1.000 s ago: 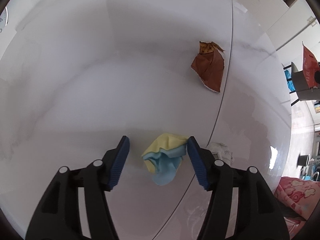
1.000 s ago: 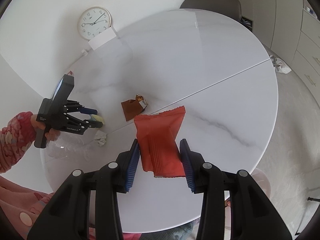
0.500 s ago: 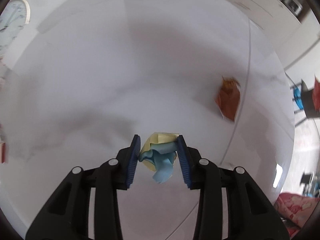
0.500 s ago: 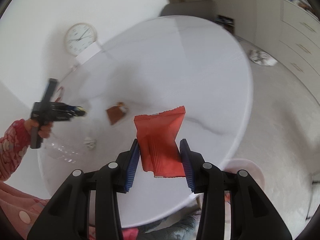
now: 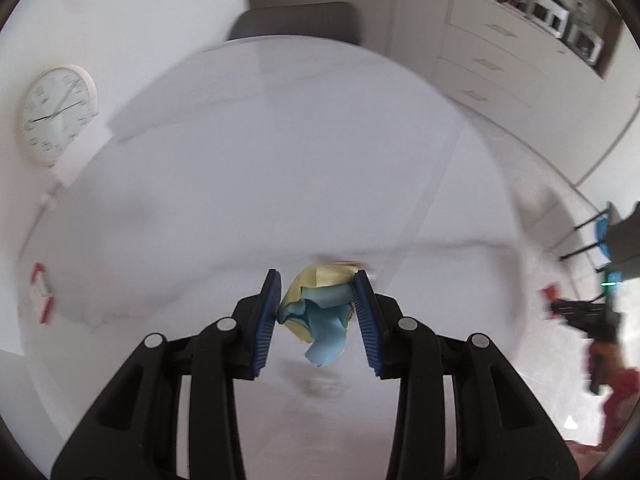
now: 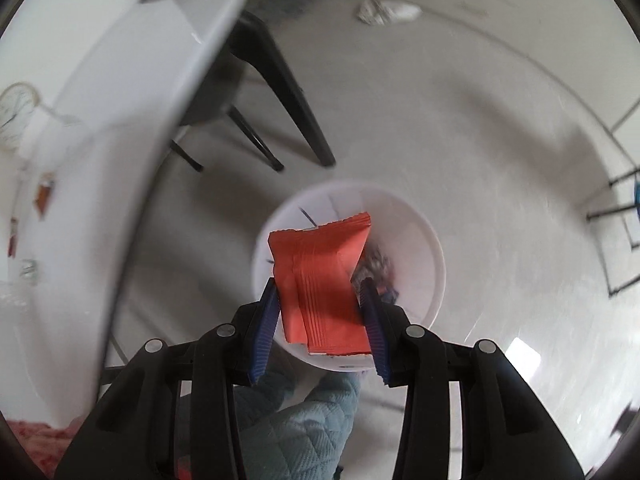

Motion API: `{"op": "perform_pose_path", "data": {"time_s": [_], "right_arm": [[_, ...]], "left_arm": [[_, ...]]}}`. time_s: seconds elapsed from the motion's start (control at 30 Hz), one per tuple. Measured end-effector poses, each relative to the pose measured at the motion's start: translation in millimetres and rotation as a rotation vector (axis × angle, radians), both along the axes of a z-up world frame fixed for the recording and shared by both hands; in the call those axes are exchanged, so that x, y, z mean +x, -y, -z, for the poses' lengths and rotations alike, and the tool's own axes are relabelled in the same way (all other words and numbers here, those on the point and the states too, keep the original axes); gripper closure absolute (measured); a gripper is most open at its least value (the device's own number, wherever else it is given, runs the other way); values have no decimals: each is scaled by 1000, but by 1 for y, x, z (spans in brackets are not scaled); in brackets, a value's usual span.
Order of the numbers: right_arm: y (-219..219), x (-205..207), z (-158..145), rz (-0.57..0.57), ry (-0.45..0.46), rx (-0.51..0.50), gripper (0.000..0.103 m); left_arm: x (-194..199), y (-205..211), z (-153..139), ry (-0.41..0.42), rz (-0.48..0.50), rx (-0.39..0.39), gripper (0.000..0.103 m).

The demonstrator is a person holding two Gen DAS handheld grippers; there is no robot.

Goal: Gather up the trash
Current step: 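Carry both items over the bin and open both grippers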

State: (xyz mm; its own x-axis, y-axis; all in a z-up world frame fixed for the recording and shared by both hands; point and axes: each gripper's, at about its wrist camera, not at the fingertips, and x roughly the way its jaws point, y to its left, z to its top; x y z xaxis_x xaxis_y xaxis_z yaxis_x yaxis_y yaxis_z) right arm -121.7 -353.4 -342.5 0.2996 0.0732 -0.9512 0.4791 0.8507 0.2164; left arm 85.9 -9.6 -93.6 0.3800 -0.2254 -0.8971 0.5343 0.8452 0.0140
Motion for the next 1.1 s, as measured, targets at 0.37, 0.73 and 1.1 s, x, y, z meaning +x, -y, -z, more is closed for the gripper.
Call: {"op": "perform_pose_path", "data": {"time_s": [0.37, 0.73, 1.1], "right_arm": [[44, -24, 30, 70, -37, 7, 25], [86, -91, -61, 170, 105, -67, 10], [98, -92, -57, 171, 102, -38, 10]], "left_arm": [[-111, 181, 53, -166, 296, -36, 66], [-161, 312, 168, -343, 426, 50, 65], [-175, 317, 213, -380, 375, 102, 29]]}}
